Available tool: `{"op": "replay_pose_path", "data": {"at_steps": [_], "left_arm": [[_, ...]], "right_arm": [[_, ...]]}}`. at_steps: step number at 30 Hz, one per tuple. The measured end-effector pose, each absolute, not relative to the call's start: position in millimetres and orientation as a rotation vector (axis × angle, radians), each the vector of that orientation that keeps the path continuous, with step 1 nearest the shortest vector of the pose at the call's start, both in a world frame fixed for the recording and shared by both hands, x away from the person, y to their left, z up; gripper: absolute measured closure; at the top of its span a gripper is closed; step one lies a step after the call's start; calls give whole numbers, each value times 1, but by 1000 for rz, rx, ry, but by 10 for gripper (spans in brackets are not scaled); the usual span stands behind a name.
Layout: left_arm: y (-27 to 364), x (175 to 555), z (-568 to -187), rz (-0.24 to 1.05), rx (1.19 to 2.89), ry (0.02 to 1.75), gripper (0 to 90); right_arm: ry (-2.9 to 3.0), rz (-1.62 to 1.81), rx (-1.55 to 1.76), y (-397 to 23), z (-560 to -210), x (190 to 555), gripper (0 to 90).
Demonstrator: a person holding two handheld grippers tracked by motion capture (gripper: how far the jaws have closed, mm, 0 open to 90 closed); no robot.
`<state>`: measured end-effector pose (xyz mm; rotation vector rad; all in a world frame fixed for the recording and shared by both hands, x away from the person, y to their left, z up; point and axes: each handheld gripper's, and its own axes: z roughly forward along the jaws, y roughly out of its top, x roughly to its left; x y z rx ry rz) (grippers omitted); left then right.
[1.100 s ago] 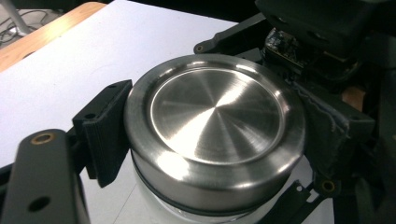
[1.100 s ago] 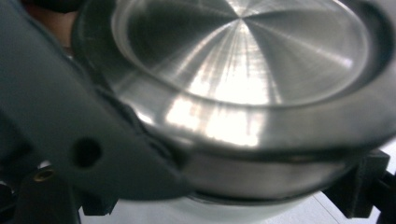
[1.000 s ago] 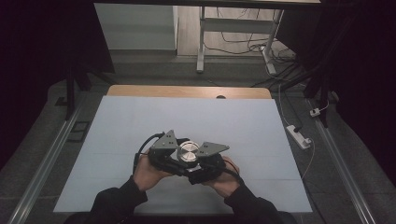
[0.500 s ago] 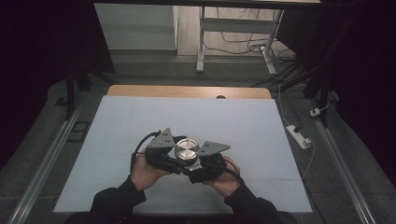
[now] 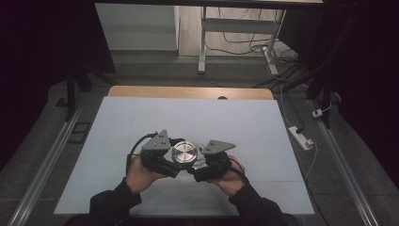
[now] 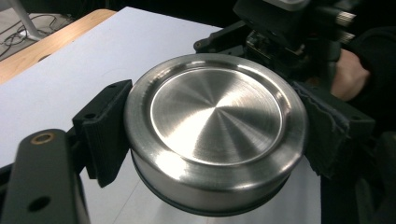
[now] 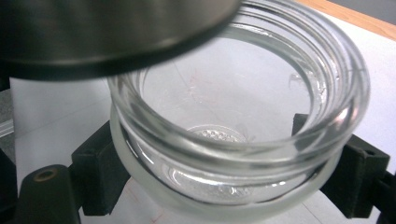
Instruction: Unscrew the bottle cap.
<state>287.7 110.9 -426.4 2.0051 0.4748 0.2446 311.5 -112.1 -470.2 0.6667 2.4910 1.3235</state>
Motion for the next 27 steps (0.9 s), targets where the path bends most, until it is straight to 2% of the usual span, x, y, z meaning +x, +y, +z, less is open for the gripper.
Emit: {"op": "replay_pose_path", "data": {"at_steps": [27], "left_arm": [[122,273,-431,196,2000,450,190]], "right_arm": [[2477,1309,660,-121,-468,325,152]]}}
